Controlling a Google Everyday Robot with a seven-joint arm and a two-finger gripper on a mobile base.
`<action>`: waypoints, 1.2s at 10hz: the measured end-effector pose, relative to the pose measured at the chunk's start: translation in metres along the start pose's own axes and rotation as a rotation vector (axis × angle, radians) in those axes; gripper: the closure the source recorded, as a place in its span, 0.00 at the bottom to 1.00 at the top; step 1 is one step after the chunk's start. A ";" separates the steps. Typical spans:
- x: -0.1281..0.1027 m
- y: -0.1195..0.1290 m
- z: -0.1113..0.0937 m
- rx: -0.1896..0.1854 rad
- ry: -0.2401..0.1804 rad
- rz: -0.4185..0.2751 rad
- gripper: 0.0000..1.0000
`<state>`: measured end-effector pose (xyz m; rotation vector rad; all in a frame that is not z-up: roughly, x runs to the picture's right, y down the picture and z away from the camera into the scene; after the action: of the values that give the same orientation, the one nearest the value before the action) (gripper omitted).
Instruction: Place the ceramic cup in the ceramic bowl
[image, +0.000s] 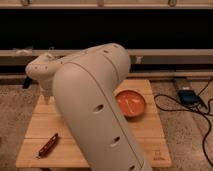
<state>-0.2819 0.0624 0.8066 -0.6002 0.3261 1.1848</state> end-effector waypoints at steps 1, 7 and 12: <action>-0.006 -0.004 0.003 0.016 -0.003 0.005 0.35; -0.023 -0.012 0.020 0.051 0.013 0.045 0.36; -0.015 -0.027 0.030 0.066 0.126 0.098 0.85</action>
<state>-0.2640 0.0617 0.8460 -0.6082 0.5040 1.2282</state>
